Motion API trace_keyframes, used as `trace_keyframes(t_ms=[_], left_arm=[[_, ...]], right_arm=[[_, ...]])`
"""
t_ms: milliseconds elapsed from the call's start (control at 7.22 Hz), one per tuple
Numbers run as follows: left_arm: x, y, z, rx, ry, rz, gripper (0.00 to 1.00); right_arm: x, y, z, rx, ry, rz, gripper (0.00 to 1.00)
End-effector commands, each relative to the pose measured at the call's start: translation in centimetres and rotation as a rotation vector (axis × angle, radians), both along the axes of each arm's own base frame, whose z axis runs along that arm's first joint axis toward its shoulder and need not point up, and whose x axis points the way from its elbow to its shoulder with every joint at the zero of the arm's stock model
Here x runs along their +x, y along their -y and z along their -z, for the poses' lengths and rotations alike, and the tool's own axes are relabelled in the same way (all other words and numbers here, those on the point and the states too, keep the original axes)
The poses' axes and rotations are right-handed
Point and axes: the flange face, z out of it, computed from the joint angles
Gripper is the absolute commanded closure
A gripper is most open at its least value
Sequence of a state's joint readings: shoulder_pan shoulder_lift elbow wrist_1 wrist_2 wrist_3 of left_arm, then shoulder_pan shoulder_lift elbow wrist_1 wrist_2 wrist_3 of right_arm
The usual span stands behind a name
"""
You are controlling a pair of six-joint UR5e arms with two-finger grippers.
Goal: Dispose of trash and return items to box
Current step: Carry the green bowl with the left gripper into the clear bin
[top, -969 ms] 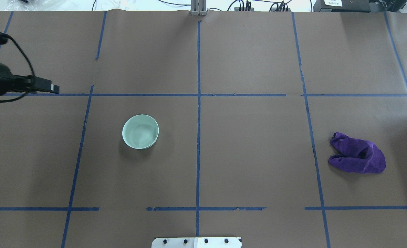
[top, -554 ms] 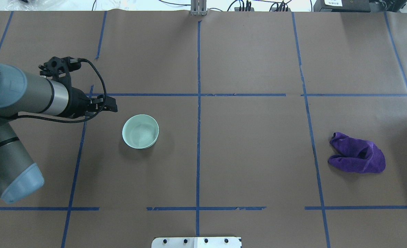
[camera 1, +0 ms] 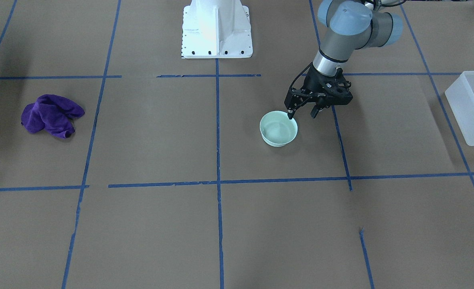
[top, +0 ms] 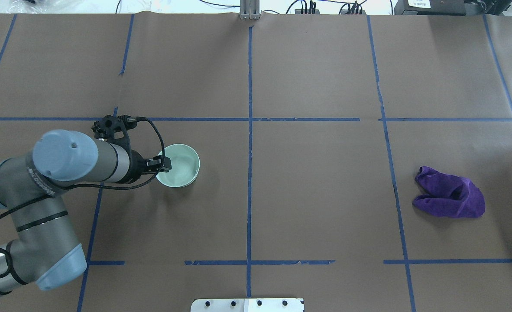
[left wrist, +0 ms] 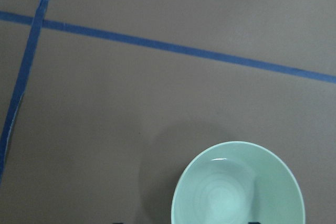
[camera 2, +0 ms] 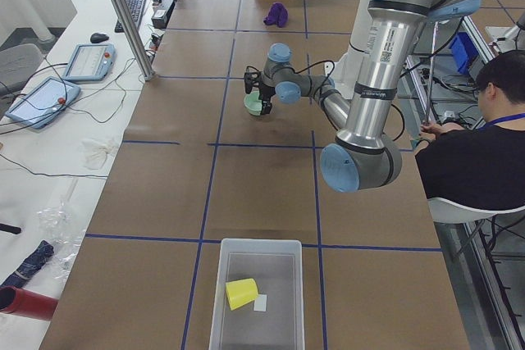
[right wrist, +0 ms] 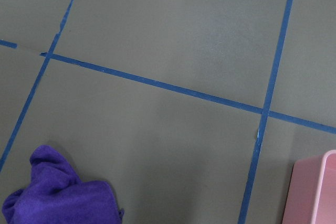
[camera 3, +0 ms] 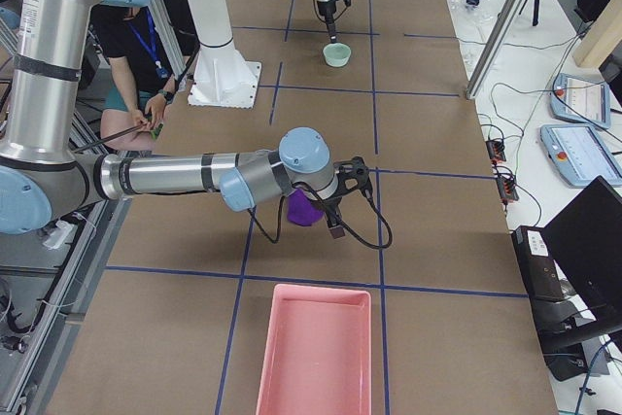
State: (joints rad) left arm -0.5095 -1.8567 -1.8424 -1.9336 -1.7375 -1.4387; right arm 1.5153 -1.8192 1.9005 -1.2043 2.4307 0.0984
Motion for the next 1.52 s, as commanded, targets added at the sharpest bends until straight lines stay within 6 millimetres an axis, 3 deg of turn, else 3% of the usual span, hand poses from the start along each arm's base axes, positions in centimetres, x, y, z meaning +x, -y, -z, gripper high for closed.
trace_keyframes(t_ms=[0,138,415,554,831,969,1108,1246,1385], left_arm=[[3.1,-0.9,-1.7,-0.048,0.030,0.022,0.74],[2.7,-1.0,-1.0,-0.040,0.017,0.020,1.00],[-1.6,-0.6,3.0,0.037,-0.007,-0.034,1.00],[-6.2,2.0,4.9,0.081,0.018,-0.055,1.00],[-19.0,6.9,7.7,0.218,0.095,-0.109,1.00],[-25.6,8.6,6.7,0.286,0.194,-0.170,1.00],[-33.0,9.8,2.9,0.379,0.299,-0.252,1.00],[-39.4,10.5,-1.7,0.466,0.388,-0.366,1.00],[-47.5,11.3,-8.3,0.489,0.469,-0.450,1.00]], right_arm=[[-0.1,-0.1,-0.1,0.000,-0.001,-0.005,0.00],[-0.1,-0.1,-0.1,0.000,-0.001,-0.005,0.00],[-0.1,-0.2,-0.2,0.000,-0.002,-0.006,0.00],[-0.1,-0.2,-0.2,0.001,-0.002,-0.006,0.00],[-0.1,-0.1,-0.1,0.003,0.000,-0.005,0.00],[-0.1,-0.1,-0.1,0.010,-0.003,0.000,0.00],[-0.1,-0.1,0.0,0.015,-0.003,0.002,0.00],[-0.1,0.1,0.1,0.019,-0.004,0.001,0.00],[-0.1,0.1,0.1,0.017,-0.006,0.001,0.00]])
